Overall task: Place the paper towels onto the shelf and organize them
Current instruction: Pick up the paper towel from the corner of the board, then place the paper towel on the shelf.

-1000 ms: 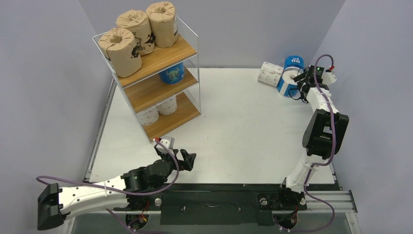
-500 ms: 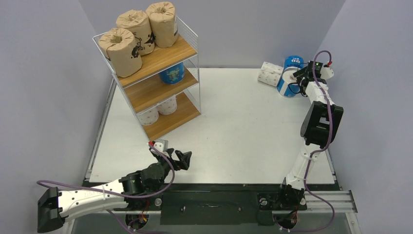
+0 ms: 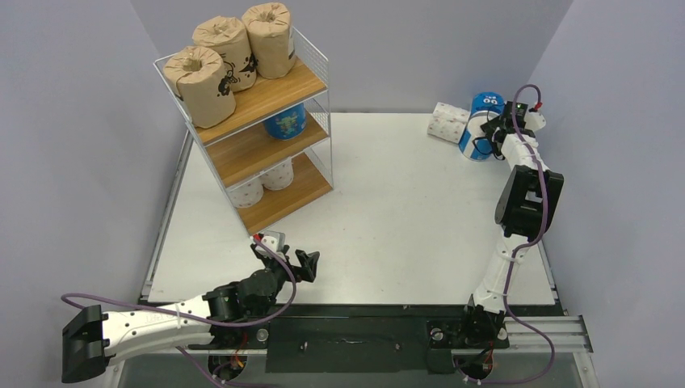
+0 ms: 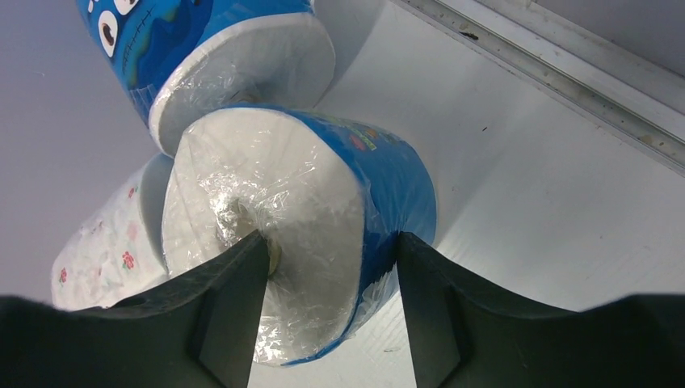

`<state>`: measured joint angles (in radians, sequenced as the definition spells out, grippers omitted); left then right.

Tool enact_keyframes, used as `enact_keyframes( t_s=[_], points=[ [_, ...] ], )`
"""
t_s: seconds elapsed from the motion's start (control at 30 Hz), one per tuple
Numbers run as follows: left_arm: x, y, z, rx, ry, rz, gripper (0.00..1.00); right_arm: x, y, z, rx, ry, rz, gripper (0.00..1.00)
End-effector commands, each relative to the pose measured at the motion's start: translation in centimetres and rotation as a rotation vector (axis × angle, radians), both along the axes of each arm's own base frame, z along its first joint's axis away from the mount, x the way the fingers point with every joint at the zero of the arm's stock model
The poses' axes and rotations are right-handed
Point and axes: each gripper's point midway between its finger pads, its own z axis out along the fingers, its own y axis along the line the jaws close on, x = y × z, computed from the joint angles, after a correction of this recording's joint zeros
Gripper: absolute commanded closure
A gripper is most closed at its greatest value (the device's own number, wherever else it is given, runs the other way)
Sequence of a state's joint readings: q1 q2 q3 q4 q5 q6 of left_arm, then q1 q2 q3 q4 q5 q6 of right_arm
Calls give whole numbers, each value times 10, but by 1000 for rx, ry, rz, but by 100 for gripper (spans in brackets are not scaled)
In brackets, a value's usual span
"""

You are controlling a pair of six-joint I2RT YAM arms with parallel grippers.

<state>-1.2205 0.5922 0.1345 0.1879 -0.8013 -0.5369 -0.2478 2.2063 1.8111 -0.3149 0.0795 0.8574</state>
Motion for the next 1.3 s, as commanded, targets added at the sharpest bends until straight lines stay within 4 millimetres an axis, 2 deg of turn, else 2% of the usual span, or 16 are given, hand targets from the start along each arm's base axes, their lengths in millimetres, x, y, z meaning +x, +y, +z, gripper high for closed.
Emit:
enact_keyframes(
  t_s=[0.0, 0.2, 0.5, 0.63, 0.73, 0.77, 0.8, 0.83, 0.87, 0.9, 0.93, 1.0, 1.03, 1.07, 1.1, 1.27],
  points=[
    [6, -4, 25, -68, -40, 21, 4, -1, -4, -3, -9, 22, -23, 47],
    [4, -4, 24, -73, -33, 11, 4, -10, -10, -7, -9, 43, -49, 35],
    [4, -4, 26, -86, -31, 12, 3, -14, -3, -13, 21, 65, -23, 64],
    [3, -3, 31, -92, -36, 7, 3, -21, 4, 13, 7, 9, -23, 68],
    [3, -2, 36, -96, -47, 3, 4, -34, 14, 52, -13, -61, -23, 70],
    [2, 0, 39, -107, -51, 4, 3, -40, 21, 51, -3, -67, -25, 70],
    [2, 0, 41, -116, -51, 4, 3, -46, 26, 72, -6, -113, -28, 71],
    [1, 1, 44, -130, -54, 1, 3, -54, 37, 67, 7, -117, -21, 71],
    [0, 1, 45, -142, -52, 2, 3, -62, 43, 91, 0, -165, -17, 71],
    [0, 3, 48, -150, -51, 3, 3, -71, 56, 86, 5, -149, 0, 71],
    [-1, 4, 50, -166, -47, 7, 3, -80, 64, 109, -6, -193, 8, 71],
    [-1, 8, 54, -183, -38, 25, 3, -103, 96, 114, -4, -198, 64, 71],
    [0, 13, 57, -207, -26, 54, 3, -113, 105, 135, -5, -247, 85, 71],
    [2, 18, 59, -219, -23, 83, 4, -123, 122, 127, -2, -231, 123, 71],
    [2, 21, 57, -231, -10, 102, 4, -133, 129, 145, -8, -269, 140, 71],
    [5, 38, 70, -258, -31, 168, 4, -180, 194, 163, -33, -272, 321, 71]
  ],
)
